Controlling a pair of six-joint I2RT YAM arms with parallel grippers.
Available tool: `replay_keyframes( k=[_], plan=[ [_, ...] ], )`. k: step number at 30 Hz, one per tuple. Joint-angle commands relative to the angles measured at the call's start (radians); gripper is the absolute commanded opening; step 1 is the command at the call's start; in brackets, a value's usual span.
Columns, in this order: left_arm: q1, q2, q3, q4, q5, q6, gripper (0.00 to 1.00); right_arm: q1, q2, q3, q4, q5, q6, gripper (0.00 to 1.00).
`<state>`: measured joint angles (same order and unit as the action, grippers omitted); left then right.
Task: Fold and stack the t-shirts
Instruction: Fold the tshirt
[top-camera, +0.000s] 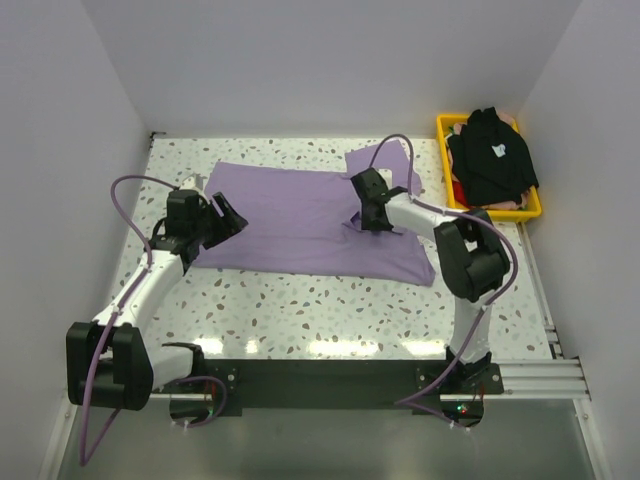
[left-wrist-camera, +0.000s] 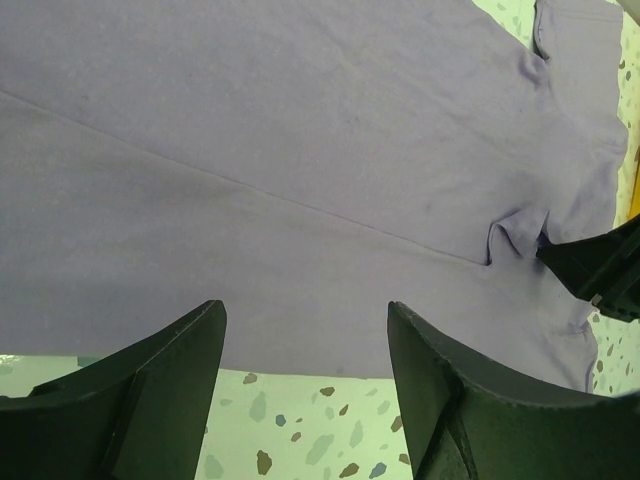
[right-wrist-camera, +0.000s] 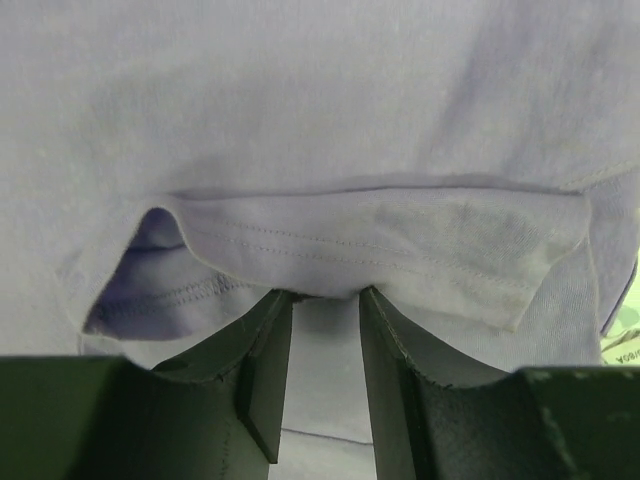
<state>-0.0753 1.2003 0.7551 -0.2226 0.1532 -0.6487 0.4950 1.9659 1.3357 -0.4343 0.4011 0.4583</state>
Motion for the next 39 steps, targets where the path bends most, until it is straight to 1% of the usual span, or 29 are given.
replay_keyframes(
  k=[1,12,18,21,24,30,31,33,34,36,37,38,39],
  plan=[
    [-0.006,-0.008,0.001,0.055,0.014,0.024,0.70,-0.016,0.016,0.069,0.014,0.016,-0.010,0.37],
    [-0.006,-0.007,0.007,0.049,0.011,0.027,0.70,-0.055,0.128,0.227,-0.012,0.012,-0.056,0.37],
    [-0.007,-0.002,0.015,0.046,0.009,0.026,0.70,-0.078,0.189,0.361,-0.046,0.005,-0.086,0.38],
    [-0.006,0.001,0.015,0.045,0.008,0.027,0.70,-0.079,0.186,0.421,-0.066,0.001,-0.095,0.40],
    [-0.006,0.004,0.015,0.046,0.006,0.026,0.71,-0.078,0.159,0.425,-0.073,0.005,-0.099,0.40],
    [-0.006,0.013,0.018,0.065,-0.003,0.001,0.71,-0.079,0.054,0.330,-0.066,0.007,-0.083,0.41],
    [-0.006,0.028,0.026,0.071,-0.023,-0.005,0.71,-0.079,0.035,0.323,-0.054,0.001,-0.078,0.41],
    [-0.006,0.056,0.077,0.072,-0.050,-0.022,0.71,-0.084,0.027,0.324,-0.052,-0.010,-0.075,0.41],
    [-0.006,0.094,0.102,0.068,-0.090,-0.026,0.71,-0.087,0.024,0.335,-0.055,-0.018,-0.075,0.41],
    [-0.006,0.140,0.185,0.074,-0.124,-0.032,0.71,-0.098,0.031,0.376,-0.070,-0.034,-0.078,0.41],
    [-0.006,0.190,0.219,0.071,-0.144,-0.032,0.71,-0.105,0.034,0.390,-0.084,-0.044,-0.079,0.41],
    [-0.006,0.218,0.252,0.063,-0.202,-0.026,0.71,-0.119,0.034,0.399,-0.083,-0.070,-0.082,0.41],
    [-0.006,0.249,0.321,0.059,-0.228,-0.022,0.71,-0.128,0.034,0.404,-0.077,-0.082,-0.084,0.41]
  ],
)
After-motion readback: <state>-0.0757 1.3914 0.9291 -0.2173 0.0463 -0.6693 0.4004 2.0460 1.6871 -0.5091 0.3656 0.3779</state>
